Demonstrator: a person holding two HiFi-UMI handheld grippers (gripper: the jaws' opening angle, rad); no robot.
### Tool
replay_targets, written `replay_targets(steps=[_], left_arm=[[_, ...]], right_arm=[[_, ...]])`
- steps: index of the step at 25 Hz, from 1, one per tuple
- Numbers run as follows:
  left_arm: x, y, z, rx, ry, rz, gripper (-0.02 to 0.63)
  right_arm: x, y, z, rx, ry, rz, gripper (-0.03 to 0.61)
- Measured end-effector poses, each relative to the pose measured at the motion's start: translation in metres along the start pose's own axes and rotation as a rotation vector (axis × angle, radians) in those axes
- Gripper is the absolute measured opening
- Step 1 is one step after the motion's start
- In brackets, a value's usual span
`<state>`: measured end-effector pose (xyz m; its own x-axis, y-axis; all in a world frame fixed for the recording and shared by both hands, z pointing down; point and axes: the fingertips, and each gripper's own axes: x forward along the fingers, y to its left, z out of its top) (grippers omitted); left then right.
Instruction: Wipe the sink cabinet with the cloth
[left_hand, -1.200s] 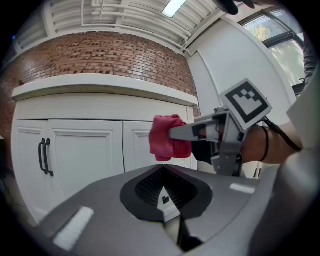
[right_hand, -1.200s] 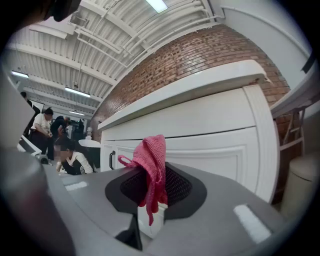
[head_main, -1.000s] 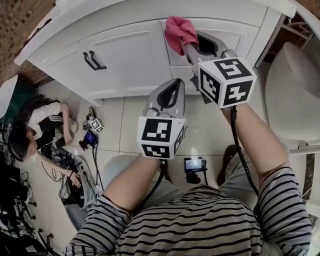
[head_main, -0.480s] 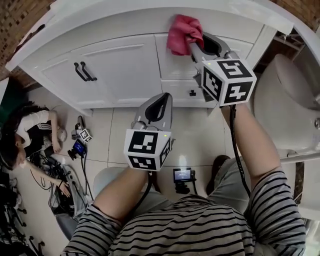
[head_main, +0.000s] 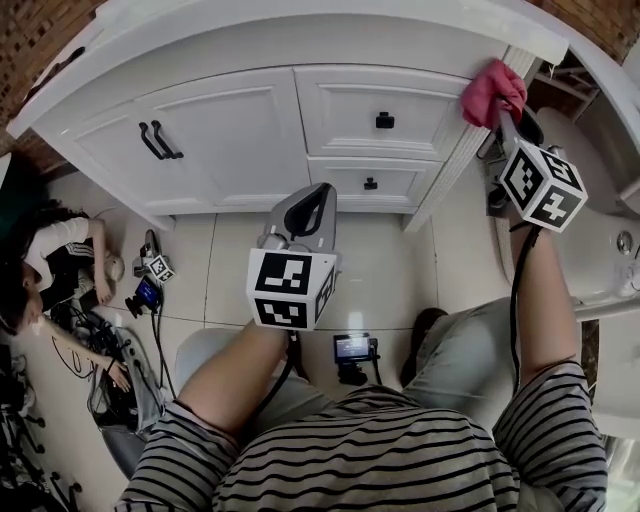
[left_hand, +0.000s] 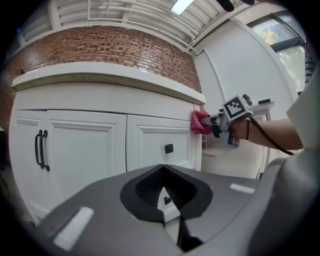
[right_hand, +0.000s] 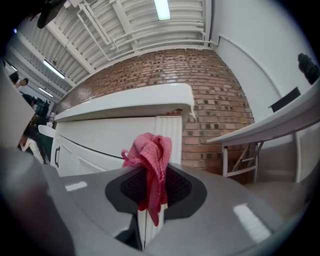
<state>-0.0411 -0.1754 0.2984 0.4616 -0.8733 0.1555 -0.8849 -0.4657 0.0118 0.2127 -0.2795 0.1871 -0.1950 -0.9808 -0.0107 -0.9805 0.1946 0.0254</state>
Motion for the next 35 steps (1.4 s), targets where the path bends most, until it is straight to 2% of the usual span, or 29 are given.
replay_targets(steps=[3, 5, 8, 12, 15, 18, 23, 31, 35], left_arm=[[-0.002, -0.002, 0.002, -0.01, -0.003, 0.001, 0.002], [-0.005, -0.004, 0.005, -0.029, -0.007, -0.008, 0.002], [-0.007, -0.004, 0.01, -0.03, -0.023, -0.018, 0.002], [-0.005, 0.009, 0.004, -0.045, -0.011, -0.001, 0.002], [-0.005, 0.014, -0.001, -0.07, 0.006, 0.008, 0.002], [-0.004, 0.011, -0.004, -0.076, 0.015, -0.007, 0.002], [-0.005, 0.011, -0.004, -0.075, 0.017, -0.024, 0.002], [0.002, 0.006, -0.014, -0.07, 0.05, -0.01, 0.002], [0.002, 0.0, -0.017, -0.064, 0.061, -0.013, 0.002]], right_arm=[[-0.015, 0.006, 0.001, 0.057, -0.016, 0.017, 0.074], [-0.022, 0.039, 0.006, 0.094, -0.048, 0.096, 0.074], [-0.013, 0.113, 0.004, 0.11, -0.06, 0.263, 0.074], [0.02, 0.217, -0.016, 0.066, -0.022, 0.48, 0.074], [0.043, 0.263, -0.033, -0.049, 0.01, 0.536, 0.074], [0.057, 0.258, -0.042, -0.107, 0.022, 0.49, 0.074], [0.049, 0.194, -0.044, -0.115, 0.012, 0.383, 0.074], [0.02, 0.059, -0.049, 0.012, 0.034, 0.139, 0.074], [0.004, 0.004, -0.064, 0.084, 0.06, 0.02, 0.072]])
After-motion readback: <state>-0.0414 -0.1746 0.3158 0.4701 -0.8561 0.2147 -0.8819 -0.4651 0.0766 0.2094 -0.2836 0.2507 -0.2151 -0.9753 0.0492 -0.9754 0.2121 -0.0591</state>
